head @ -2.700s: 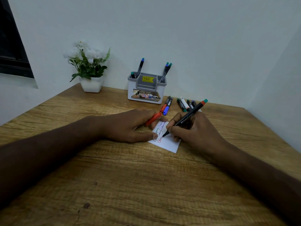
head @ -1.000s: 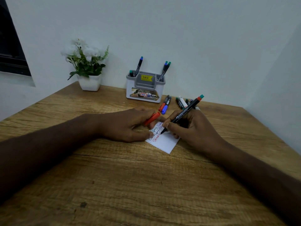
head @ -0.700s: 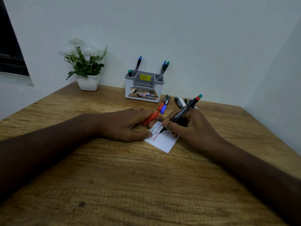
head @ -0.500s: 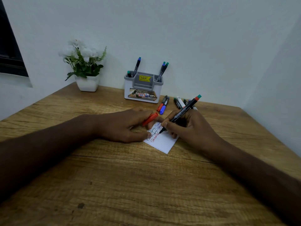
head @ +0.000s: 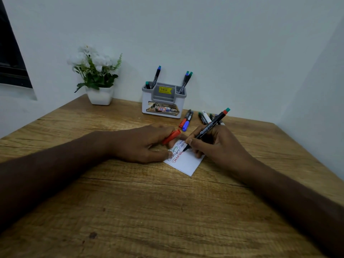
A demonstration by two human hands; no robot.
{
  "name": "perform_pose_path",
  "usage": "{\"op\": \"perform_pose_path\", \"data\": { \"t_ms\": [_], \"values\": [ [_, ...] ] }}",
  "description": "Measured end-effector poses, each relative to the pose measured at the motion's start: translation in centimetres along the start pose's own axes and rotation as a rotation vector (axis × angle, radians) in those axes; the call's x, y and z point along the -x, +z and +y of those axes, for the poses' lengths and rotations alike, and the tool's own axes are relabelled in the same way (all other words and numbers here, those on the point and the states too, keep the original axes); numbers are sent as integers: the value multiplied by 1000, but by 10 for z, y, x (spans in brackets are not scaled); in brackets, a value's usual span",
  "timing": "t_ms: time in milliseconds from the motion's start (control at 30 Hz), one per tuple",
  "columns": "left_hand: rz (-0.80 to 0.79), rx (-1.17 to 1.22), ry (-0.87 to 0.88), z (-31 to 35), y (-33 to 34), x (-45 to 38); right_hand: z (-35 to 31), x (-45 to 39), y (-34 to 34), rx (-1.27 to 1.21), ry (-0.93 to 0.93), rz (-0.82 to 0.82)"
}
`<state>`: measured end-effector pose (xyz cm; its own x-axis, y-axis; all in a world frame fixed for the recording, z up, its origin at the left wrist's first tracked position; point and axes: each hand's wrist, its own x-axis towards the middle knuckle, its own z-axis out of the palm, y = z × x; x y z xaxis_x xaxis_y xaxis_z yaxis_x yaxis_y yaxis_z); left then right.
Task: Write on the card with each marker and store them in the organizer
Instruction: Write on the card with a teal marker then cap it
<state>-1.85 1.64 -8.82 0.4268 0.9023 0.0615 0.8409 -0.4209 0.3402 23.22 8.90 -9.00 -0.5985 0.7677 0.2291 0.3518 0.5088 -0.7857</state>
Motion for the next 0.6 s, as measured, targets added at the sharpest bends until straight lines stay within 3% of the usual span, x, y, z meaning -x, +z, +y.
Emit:
{"op": "perform_pose_path", "data": {
  "t_ms": [333,500,600],
  "values": [
    [-8,-62,-35,3,-2,1,-4,3,0,15,-31,-2],
    [80,-110,-113,4,8,1,-9,5,-6,-524,-41,121],
    [82,-131,-126,10,6,-1,-12,5,-6,-709,-29,111]
  ]
}}
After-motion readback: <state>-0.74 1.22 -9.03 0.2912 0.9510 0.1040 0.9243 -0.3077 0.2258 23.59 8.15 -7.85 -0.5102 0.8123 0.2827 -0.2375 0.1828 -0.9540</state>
